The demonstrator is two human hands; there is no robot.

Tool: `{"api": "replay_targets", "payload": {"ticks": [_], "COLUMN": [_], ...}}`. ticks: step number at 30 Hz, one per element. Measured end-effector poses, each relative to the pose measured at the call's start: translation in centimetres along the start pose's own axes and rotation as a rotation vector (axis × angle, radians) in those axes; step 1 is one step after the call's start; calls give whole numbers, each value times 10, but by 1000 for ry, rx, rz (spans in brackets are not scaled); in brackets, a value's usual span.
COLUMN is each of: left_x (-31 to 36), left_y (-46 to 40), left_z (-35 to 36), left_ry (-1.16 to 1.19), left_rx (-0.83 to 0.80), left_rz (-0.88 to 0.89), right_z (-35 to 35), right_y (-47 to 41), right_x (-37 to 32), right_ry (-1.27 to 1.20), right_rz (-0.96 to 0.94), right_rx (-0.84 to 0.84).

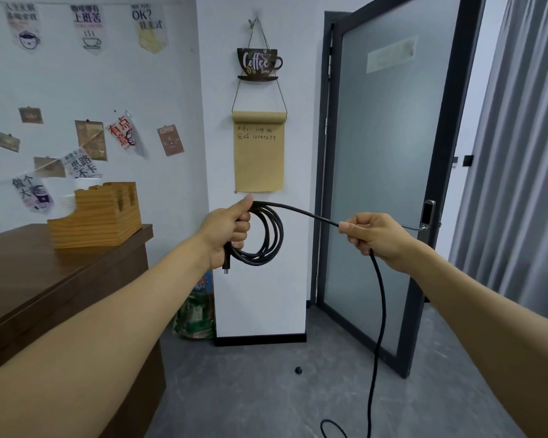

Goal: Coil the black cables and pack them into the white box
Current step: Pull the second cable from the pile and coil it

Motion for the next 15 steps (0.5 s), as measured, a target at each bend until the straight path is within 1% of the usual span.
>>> {"api": "replay_targets", "payload": {"ticks": [3, 7, 8, 10, 11, 12, 13, 15], "left_x": [0, 7, 9, 9, 10, 12, 14, 21], "left_y": [-4, -9, -10, -9, -9, -9, -8, -9], "left_z": [-7, -34, -39, -45, -45, -44, -43, -40], "left_ry": [25, 104, 109, 109, 117, 123, 115, 50], "left_rx": [87, 255, 292, 362, 394, 421, 443, 473], "left_rz": [15, 36, 44, 57, 68, 84, 105, 165], "right_z": [-3, -10, -10, -9, -7, -3, 4, 20], "right_y": [0, 4, 5, 3, 2, 1, 2, 5], "right_x": [14, 38, 37, 24, 13, 1, -10, -30], "right_ry": [40, 38, 30, 52, 110, 218, 381, 761], "right_rz": [37, 108, 90, -17, -86, -156, -222, -347], "right_rx": [48, 114, 147, 223, 257, 278, 276, 217]}}
Point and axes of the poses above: each hand's wrist, its own y-axis away from the middle knuckle, its own z-axis out of the palm, x = y × z, the point moved 6 cm from there along -y, towards the middle knuckle, and after that the axes turned 10 degrees about x, right-handed, at the moved point
